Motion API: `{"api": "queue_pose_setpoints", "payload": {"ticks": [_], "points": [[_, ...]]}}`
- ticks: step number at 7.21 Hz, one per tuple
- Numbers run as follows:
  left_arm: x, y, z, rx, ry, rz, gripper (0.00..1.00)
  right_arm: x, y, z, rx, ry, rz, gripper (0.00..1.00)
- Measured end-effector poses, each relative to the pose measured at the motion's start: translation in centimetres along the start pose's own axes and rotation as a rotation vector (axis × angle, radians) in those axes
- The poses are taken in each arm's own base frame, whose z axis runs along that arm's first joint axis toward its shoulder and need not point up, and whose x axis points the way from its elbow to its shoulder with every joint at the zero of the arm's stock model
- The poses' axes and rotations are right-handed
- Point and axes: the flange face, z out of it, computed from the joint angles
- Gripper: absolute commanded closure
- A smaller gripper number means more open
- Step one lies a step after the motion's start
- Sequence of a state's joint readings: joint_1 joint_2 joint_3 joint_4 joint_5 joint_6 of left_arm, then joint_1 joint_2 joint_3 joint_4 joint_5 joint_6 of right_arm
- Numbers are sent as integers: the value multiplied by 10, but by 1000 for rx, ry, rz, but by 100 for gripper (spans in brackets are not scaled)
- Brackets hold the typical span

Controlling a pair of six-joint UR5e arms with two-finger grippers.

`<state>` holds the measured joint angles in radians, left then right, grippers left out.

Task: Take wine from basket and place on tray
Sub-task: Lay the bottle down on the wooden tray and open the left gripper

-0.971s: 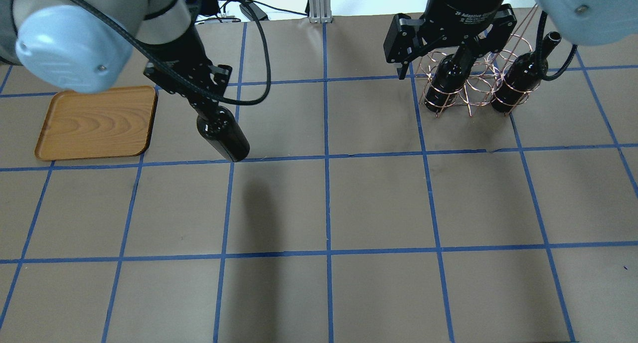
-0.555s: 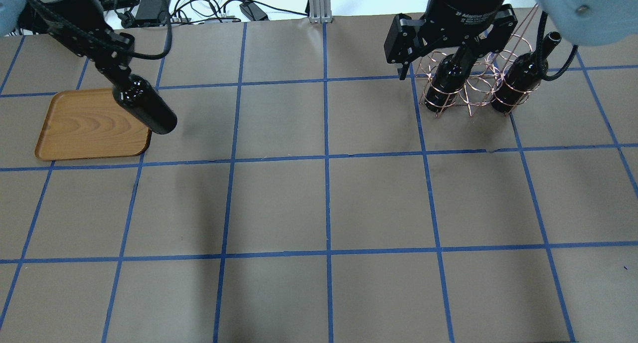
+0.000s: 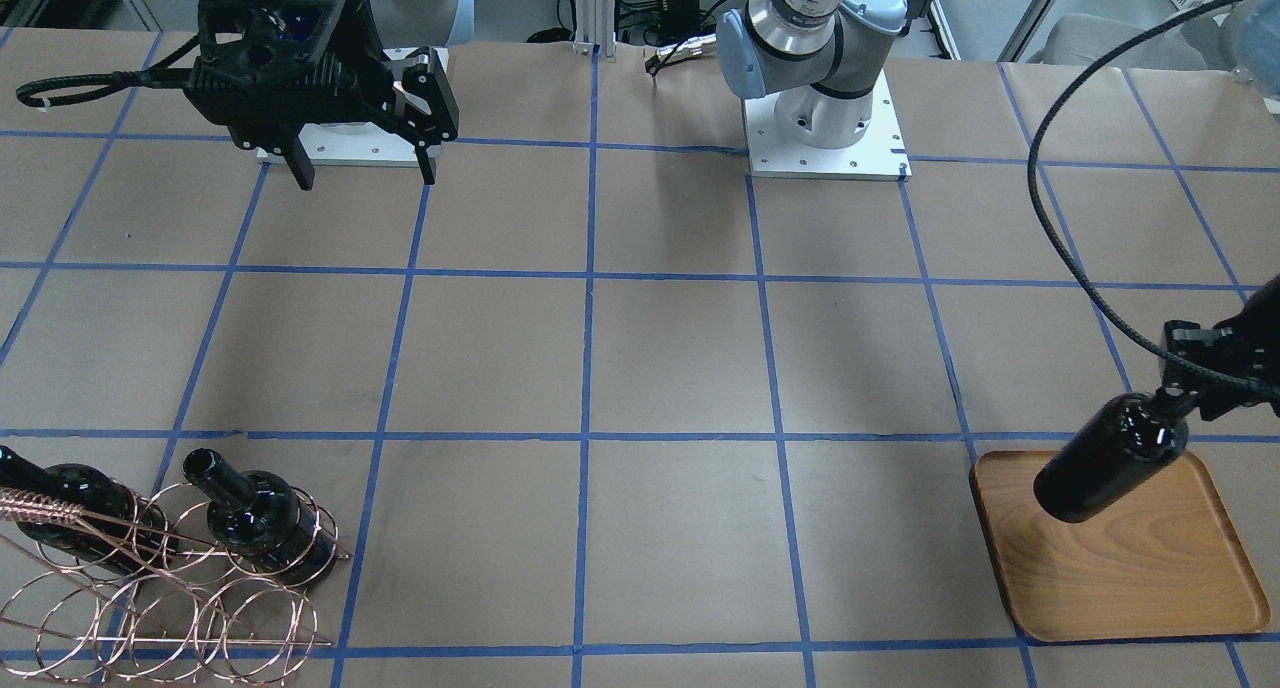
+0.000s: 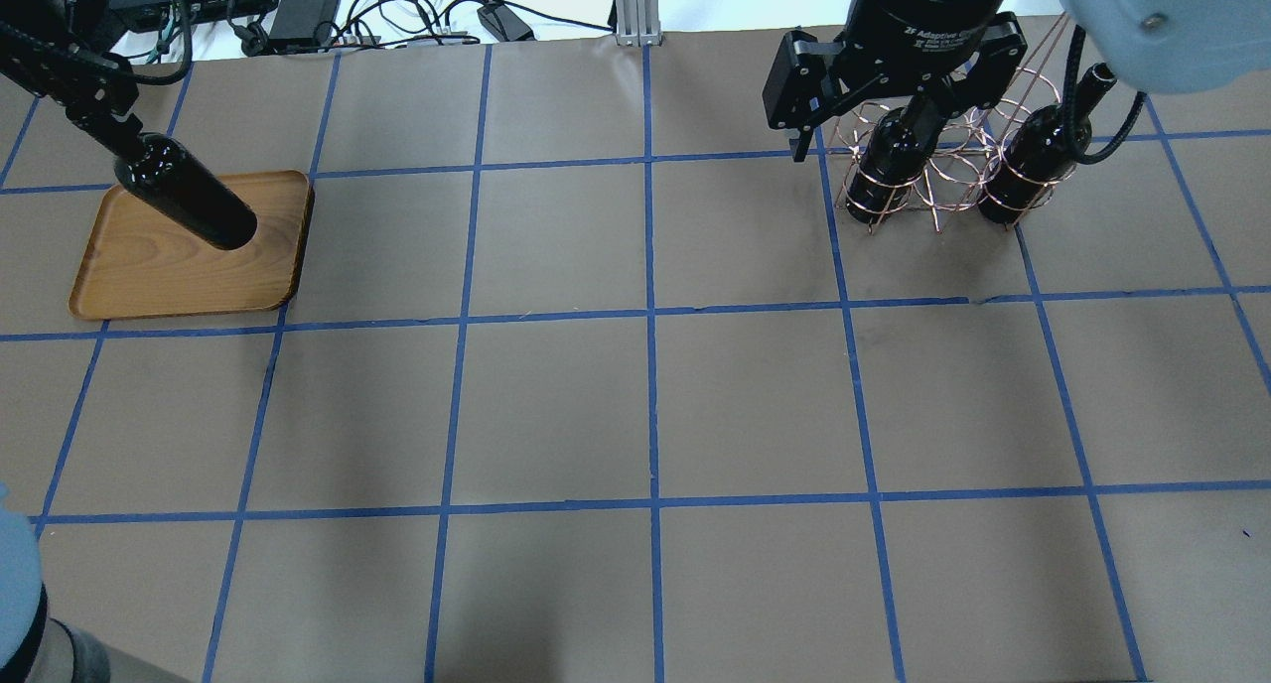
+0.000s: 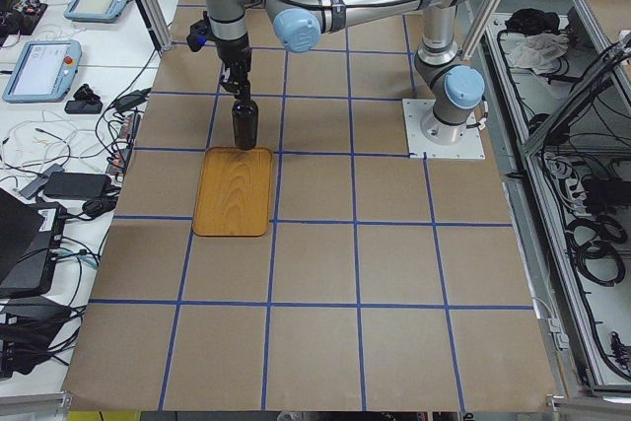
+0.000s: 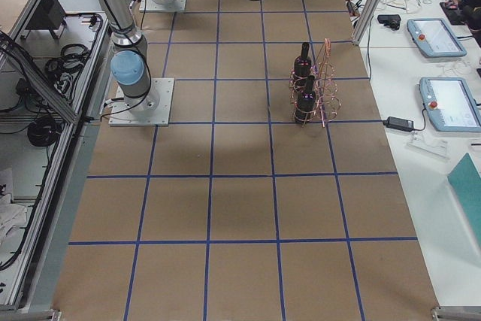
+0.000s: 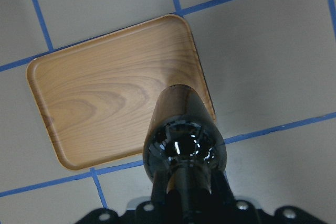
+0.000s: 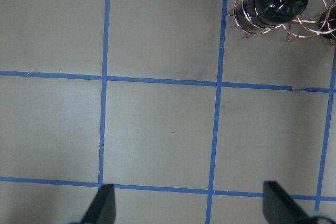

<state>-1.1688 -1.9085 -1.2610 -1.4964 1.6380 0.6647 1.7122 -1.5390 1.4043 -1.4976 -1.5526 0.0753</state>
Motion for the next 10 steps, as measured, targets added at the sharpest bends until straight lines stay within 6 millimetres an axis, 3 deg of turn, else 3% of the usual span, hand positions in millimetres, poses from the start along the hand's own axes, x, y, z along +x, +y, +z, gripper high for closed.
{"api": "queue_pose_setpoints", "payload": {"ticks": [3,6,7,8,9,10], "points": [[-57,-6,34,-13,10,-24,100,-1,1,0,0,-2,-1,0],[-82,-7,62,-28,17,-46,100,-1,1,-1,1,-5,-1,0],[-86,-9,68,-28,15,-49,93,-1,1,-1,1,-6,-1,0],[-88,-10,72,-26,12,-51,22,-1,1,-1,0,-6,-1,0],[-90,-11,74,-22,11,-53,3,-1,1,-1,1,-6,-1,0],[-90,-11,74,-17,11,-57,0,-1,1,-1,2,-7,-1,0]]}}
